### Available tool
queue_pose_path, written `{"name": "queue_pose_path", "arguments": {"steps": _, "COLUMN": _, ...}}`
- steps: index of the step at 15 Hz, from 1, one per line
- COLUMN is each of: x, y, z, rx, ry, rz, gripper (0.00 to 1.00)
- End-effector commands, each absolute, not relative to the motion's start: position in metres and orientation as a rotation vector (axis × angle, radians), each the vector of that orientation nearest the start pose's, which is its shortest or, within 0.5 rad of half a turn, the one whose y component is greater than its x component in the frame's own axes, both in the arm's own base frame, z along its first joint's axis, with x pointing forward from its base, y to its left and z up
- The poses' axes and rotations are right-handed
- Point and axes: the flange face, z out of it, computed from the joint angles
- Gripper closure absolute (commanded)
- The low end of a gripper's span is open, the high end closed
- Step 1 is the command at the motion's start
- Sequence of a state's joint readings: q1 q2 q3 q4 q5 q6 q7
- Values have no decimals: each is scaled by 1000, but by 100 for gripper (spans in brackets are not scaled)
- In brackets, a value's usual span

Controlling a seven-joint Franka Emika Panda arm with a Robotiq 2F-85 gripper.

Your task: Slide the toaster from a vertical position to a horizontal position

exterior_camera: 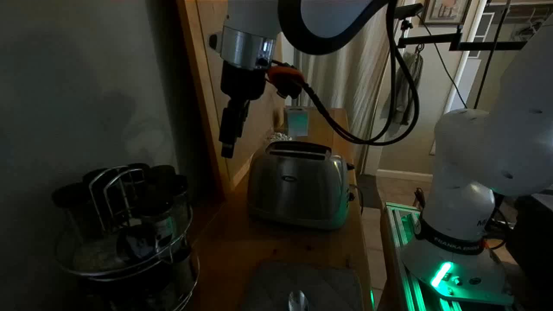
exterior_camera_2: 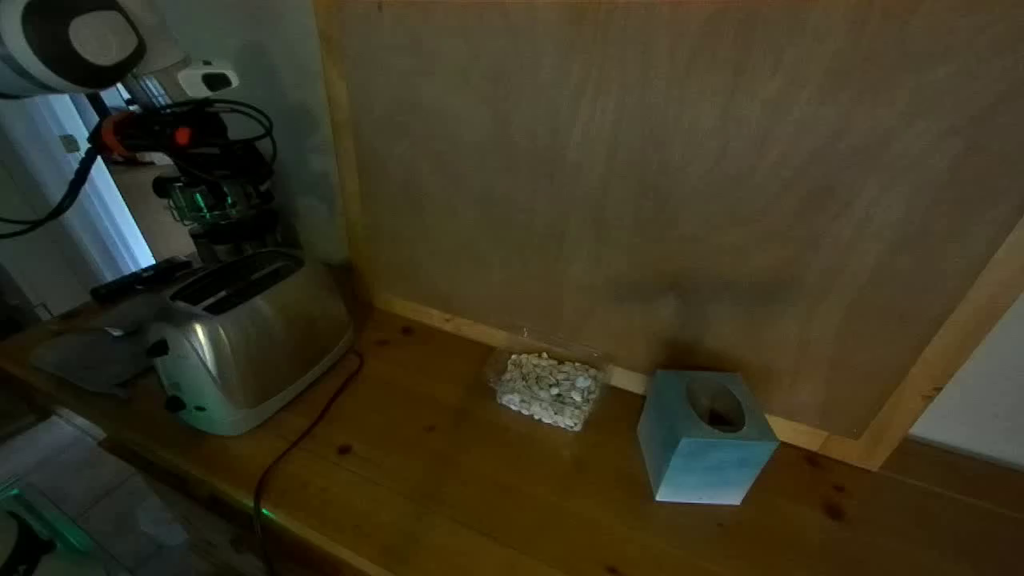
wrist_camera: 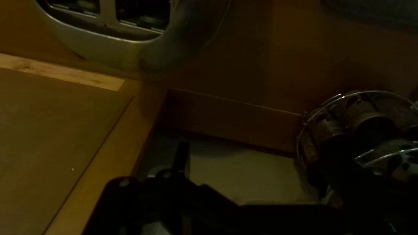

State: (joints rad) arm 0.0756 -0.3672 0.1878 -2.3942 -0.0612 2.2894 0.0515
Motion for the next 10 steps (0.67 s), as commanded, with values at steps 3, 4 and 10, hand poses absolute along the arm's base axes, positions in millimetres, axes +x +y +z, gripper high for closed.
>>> {"name": "queue_pose_path", "arguments": {"steps": 3, "x": 442, "y": 122, "z": 480, "rx": -3167, "ry": -386, "rz": -432, "gripper": 0}}
{"name": "queue_pose_path", "arguments": {"steps": 4, "x": 440, "y": 113, "z": 477, "rx": -3184, "ry": -339, "rz": -412, "gripper": 0}}
{"name": "queue_pose_path", "arguments": {"steps": 10, "x": 424, "y": 37, "z": 469, "rx": -3186, "ry": -47, "rz": -319, "gripper": 0}}
